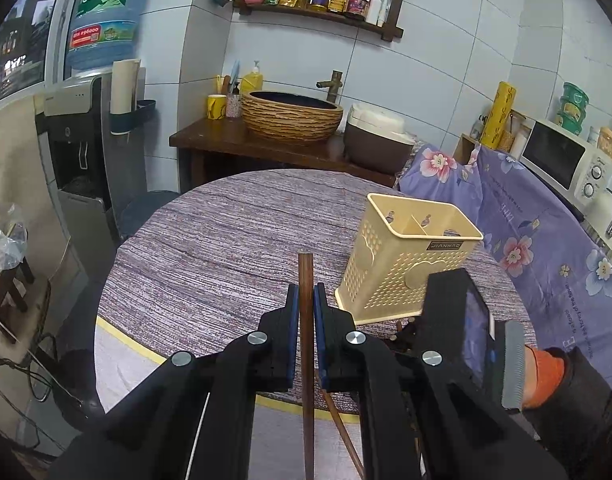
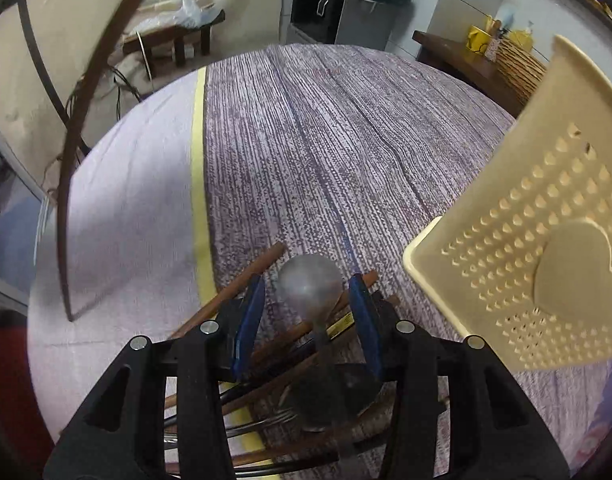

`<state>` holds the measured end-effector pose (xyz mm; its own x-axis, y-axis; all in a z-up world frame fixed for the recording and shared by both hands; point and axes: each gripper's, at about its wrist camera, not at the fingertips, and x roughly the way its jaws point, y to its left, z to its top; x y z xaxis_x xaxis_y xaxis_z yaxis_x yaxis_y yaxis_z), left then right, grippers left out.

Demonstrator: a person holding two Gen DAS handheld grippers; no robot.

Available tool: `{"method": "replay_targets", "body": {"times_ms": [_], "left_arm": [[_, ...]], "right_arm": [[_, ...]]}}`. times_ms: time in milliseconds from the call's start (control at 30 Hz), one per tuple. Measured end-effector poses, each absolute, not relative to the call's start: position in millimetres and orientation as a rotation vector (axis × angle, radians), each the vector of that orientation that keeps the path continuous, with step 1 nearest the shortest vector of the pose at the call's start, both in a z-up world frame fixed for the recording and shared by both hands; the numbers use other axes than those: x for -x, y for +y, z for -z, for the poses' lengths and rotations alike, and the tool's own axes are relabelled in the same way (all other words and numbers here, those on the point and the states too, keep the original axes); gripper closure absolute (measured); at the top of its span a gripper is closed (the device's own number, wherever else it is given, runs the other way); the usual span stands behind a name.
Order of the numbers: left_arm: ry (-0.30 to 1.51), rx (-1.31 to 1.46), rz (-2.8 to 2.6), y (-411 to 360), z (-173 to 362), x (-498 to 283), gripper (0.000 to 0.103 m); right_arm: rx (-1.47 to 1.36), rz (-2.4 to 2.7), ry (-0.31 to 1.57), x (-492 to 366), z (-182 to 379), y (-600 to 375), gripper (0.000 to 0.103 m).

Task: Organize utensils
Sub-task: 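Lift the spoon with the right tool while the left tool lifts the chopstick over the holder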

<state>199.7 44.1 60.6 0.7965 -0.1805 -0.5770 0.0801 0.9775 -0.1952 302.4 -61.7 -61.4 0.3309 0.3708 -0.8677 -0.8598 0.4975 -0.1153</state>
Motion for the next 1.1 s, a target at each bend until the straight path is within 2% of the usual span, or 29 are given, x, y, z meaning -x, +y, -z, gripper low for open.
{"method": "replay_targets", "body": {"times_ms": [633, 700, 733, 900, 1100], "left_arm": [[0.627, 0.181, 0.166, 49.5, -61.3, -195.6, 0.094], [0.627, 0.181, 0.165, 49.1, -61.2, -195.8, 0.094], [0.628, 0.181, 0.166, 49.0, -60.9, -195.9, 0.094], [0.632, 0.184, 0.168, 45.3, -60.0, -197.5, 0.094], [0.623, 0.19, 0.163, 45.3, -62.1, -197.4, 0.094]], "right_arm": [[0.763, -1.004, 1.017, -327.3, 69.8, -42.7, 0.055], [0.742, -1.001, 1.02, -324.4, 69.6, -42.3, 0.062], [0.733, -0.995, 1.013, -321.6, 69.5, -42.8, 0.066], [0.686, -0.892, 0.937, -306.4, 66.4, -48.8, 0.066], [0.398, -0.82, 0.789, -283.7, 22.5, -90.0, 0.066]]}}
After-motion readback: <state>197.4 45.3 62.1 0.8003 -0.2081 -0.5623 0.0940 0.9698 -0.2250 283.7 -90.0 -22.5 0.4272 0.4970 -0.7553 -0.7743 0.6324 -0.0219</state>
